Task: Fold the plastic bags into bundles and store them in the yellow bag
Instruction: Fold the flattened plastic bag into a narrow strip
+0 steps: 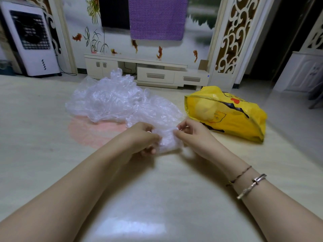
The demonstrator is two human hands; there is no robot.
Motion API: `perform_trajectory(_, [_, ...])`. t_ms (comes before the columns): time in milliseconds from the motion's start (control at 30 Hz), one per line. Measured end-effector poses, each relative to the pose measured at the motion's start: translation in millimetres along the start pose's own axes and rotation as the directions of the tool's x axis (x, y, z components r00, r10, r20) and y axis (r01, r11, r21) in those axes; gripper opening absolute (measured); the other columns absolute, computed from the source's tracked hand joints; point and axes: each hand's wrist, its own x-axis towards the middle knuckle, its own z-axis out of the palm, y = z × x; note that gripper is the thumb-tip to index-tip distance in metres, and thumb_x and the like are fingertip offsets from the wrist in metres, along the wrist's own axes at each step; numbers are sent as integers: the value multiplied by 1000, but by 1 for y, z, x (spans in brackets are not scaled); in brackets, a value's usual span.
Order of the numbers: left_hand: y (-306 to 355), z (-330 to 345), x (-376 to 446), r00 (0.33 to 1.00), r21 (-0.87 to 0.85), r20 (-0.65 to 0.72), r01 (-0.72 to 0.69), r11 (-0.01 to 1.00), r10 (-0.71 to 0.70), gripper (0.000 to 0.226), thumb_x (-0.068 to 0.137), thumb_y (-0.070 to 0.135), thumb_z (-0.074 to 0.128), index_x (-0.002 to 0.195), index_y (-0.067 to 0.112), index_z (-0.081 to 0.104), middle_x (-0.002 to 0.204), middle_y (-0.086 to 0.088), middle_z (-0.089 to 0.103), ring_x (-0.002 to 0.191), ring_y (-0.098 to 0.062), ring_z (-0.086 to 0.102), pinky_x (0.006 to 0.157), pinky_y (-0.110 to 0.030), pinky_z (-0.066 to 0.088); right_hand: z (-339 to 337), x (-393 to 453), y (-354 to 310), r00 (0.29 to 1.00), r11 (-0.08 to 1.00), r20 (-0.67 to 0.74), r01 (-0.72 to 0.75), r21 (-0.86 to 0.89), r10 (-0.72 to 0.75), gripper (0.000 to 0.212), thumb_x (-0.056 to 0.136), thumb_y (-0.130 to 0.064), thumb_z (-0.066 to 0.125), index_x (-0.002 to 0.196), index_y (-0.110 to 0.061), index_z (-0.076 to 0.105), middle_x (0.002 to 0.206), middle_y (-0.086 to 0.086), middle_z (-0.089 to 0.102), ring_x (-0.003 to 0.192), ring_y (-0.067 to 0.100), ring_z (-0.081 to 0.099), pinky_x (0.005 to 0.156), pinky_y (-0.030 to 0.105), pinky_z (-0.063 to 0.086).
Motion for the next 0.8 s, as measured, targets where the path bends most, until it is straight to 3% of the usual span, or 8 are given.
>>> perform_trajectory(133, [-4,2,6,998,-32,-48,37,999,-39,14,95,5,49,103,9,60,41,4,52,31,-6,45,32,-12,26,6,4,4,999,989,-46,1,-145,-8,13,87,-25,67,79,-18,59,73,-5,59,65,10,51,62,25,39])
perform_trajectory(300, [-5,4,12,994,-17,-90,62,998,-64,16,94,6,48,89,19,56,61,-7,57,44,-15,47,36,-13,26,7,3,1,1000,970,-8,-23,-244,21,14,87,-25,66,93,-14,62,83,1,62,58,6,48,48,14,34])
perform_trajectory(433, [-7,4,12,995,-25,-89,44,999,-46,15,92,8,49,101,15,57,61,-6,59,44,-14,48,36,-14,27,1,0,-2,999,981,26,-21,-191,26,9,85,-17,68,89,-13,62,81,-1,62,50,0,48,44,10,33])
perform_trajectory(567, [-5,8,10,994,-124,-109,-28,992,15,12,96,14,52,108,13,56,62,-1,61,37,-9,47,36,-14,28,-15,-8,-9,989,996,119,-86,-31,89,18,88,-4,62,93,-16,49,77,4,56,59,15,51,55,24,39])
perform_trajectory(667, [-3,10,15,955,-134,-259,-184,974,145,9,96,20,53,103,18,57,78,1,70,42,-8,49,42,-18,35,-36,-10,-14,982,984,104,-165,68,157,20,90,5,52,92,-14,46,83,8,53,53,17,50,51,32,33])
perform_trajectory(733, [-5,11,18,866,35,-376,-341,939,328,8,95,20,54,101,21,59,91,4,68,53,-1,52,52,-16,41,-52,-8,-12,982,973,10,-191,133,191,23,90,11,47,84,-10,49,80,10,53,52,16,51,50,29,33])
perform_trajectory(800, [-8,12,20,798,248,-358,-419,873,485,13,94,20,54,105,22,61,107,7,60,82,1,55,68,-14,40,-66,-3,-5,961,958,-136,-211,194,239,25,89,13,47,77,-9,51,80,11,54,56,18,54,51,27,37])
